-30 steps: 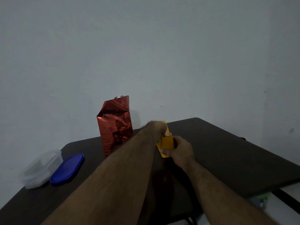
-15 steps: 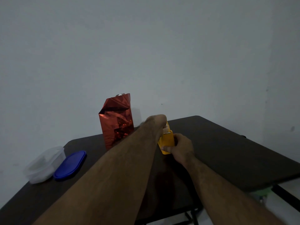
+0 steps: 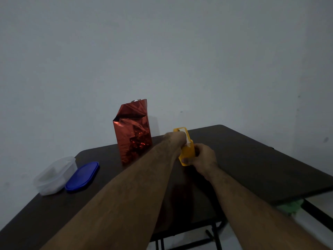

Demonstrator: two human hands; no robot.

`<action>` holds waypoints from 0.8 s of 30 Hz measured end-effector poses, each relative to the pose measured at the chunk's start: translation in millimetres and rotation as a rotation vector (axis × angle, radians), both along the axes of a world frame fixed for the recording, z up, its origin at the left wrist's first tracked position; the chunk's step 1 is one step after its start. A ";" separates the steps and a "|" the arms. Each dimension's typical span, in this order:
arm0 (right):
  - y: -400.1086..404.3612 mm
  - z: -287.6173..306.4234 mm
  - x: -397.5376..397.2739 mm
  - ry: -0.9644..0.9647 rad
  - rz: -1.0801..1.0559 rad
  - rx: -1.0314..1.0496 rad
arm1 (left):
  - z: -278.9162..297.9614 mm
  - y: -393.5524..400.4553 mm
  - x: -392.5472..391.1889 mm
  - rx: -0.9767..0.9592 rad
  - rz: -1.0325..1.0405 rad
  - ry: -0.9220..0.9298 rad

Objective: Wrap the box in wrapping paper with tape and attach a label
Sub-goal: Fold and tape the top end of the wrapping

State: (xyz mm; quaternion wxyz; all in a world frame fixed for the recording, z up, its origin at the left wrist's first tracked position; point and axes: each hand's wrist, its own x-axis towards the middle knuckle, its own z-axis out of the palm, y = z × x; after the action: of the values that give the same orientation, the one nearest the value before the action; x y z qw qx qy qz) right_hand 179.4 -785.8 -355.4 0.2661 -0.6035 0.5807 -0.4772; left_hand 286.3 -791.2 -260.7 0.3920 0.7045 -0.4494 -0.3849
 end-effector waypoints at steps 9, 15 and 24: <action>-4.2 -2.6 -5.5 -0.022 0.035 0.035 | -13.1 7.0 -3.1 -0.155 0.019 0.118; -6.9 -2.1 -5.3 -0.024 0.039 0.045 | -17.9 7.6 -5.6 -0.089 0.132 0.085; -10.8 -4.1 -5.9 -0.021 0.048 0.046 | -20.6 12.2 -6.3 -0.099 0.093 -0.053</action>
State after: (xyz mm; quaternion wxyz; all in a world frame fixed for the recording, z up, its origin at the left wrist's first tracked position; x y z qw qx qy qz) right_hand 173.5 -796.6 -359.5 0.2973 -0.6058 0.5741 -0.4637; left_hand 280.0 -779.0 -281.3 0.4317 0.7142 -0.4448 -0.3251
